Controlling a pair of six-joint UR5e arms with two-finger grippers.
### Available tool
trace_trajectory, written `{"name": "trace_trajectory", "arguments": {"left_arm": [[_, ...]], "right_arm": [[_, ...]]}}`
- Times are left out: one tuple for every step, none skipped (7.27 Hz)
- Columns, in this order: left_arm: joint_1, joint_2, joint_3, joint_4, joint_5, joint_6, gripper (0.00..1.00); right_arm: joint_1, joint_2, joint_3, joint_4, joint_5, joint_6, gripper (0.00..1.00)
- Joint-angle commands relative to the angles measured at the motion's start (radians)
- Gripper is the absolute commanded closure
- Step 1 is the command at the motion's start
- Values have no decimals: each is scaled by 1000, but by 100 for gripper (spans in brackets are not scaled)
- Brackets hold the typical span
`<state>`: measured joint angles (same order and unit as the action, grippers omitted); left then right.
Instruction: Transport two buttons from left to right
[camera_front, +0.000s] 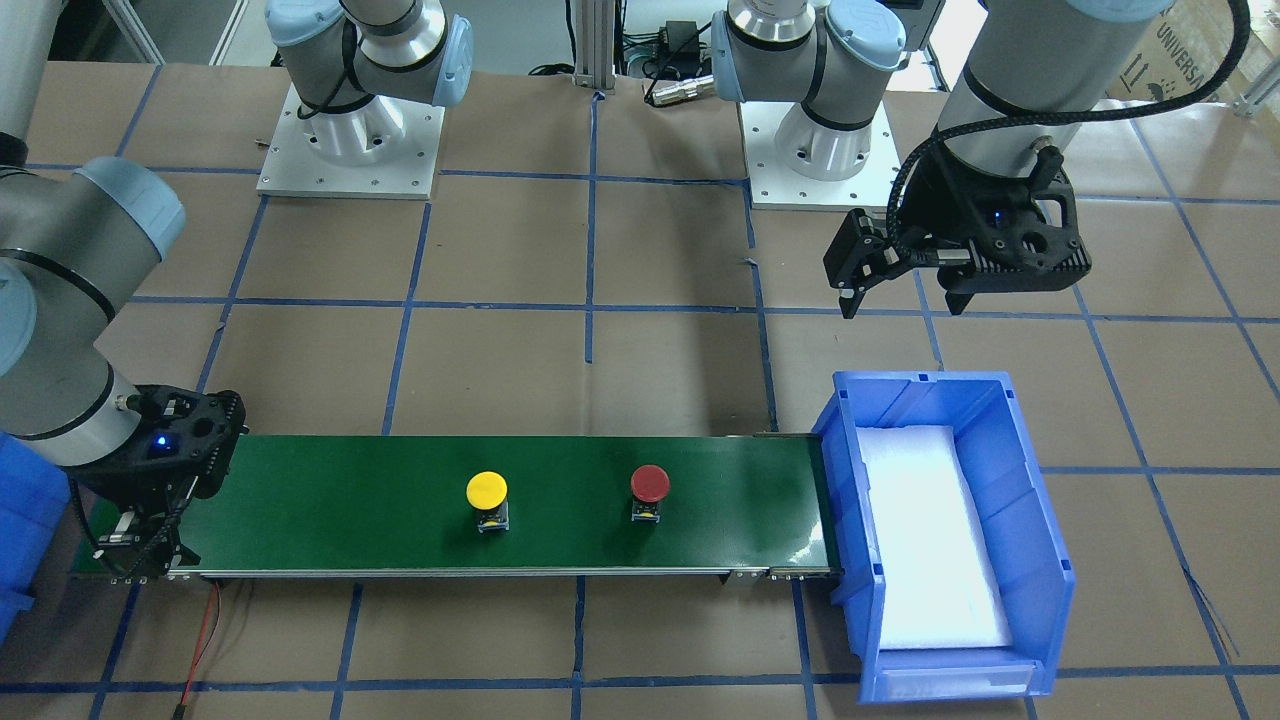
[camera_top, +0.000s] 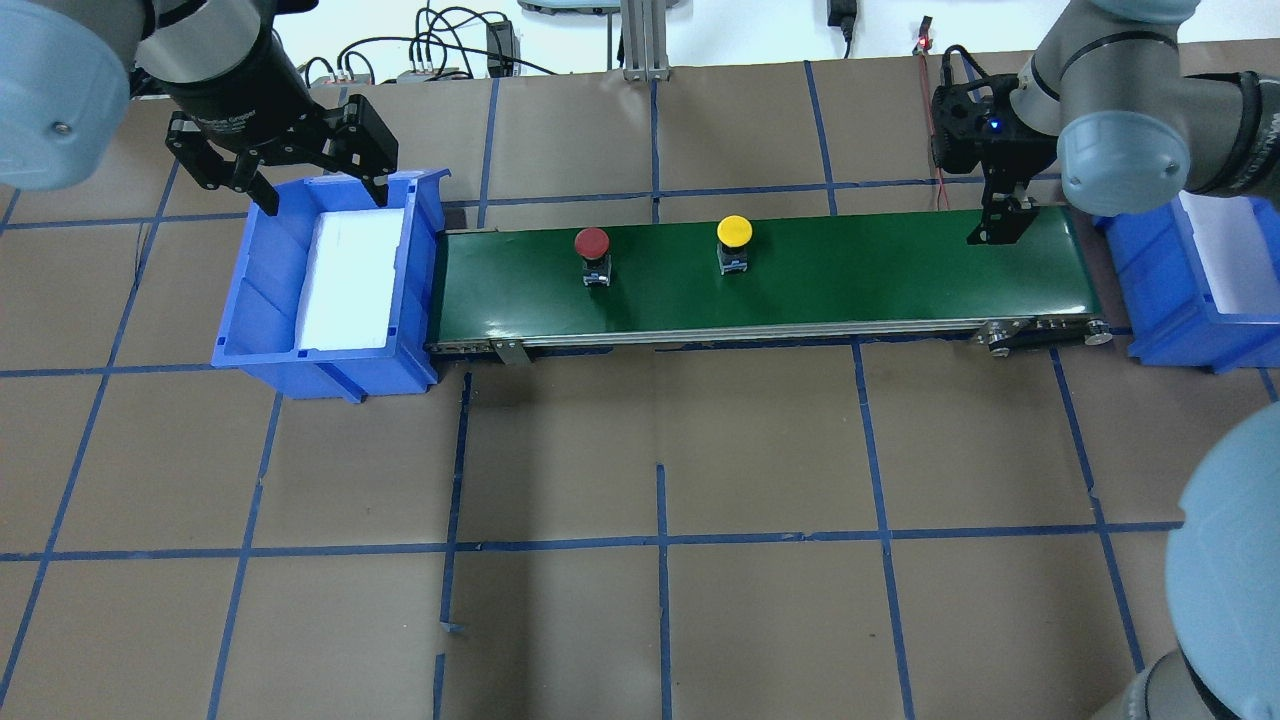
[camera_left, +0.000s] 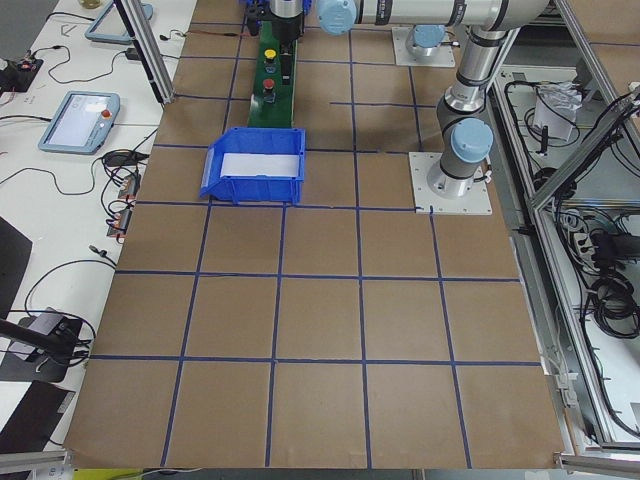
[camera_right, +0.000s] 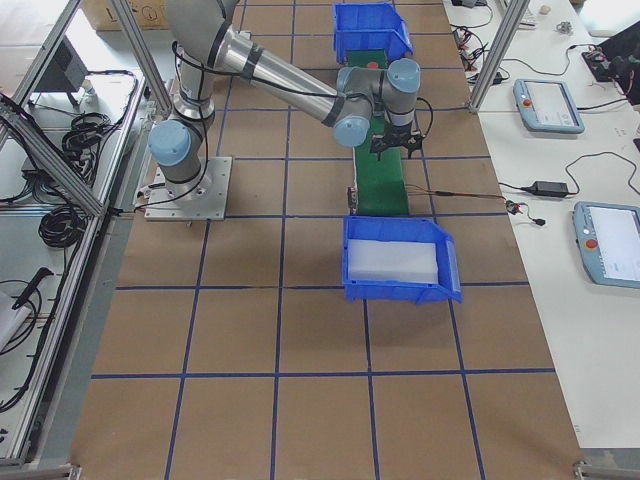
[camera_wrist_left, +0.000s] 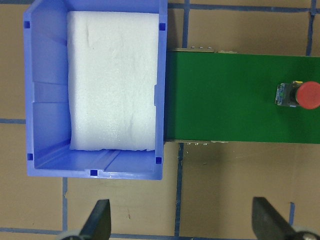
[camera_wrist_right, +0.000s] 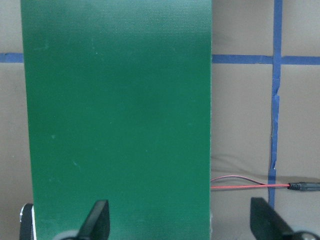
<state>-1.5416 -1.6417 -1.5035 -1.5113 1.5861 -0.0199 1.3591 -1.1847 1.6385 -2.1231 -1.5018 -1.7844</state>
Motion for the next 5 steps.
{"name": "trace_trajectory", "arguments": {"left_arm": [[1,5,-1,-1,0,0,0],[0,5,-1,-1,0,-2,0],[0,6,-3,-1,0,-2,0],[0,6,-3,-1,0,-2,0],[0,6,-3,-3,0,-2,0]], "right_arm": [[0,2,1,0,6,-1,0],[0,2,1,0,8,-1,0],[0,4,3,0,5,-4,0],[0,2,3,0,2,-4,0],[0,4,3,0,5,-4,0]]}}
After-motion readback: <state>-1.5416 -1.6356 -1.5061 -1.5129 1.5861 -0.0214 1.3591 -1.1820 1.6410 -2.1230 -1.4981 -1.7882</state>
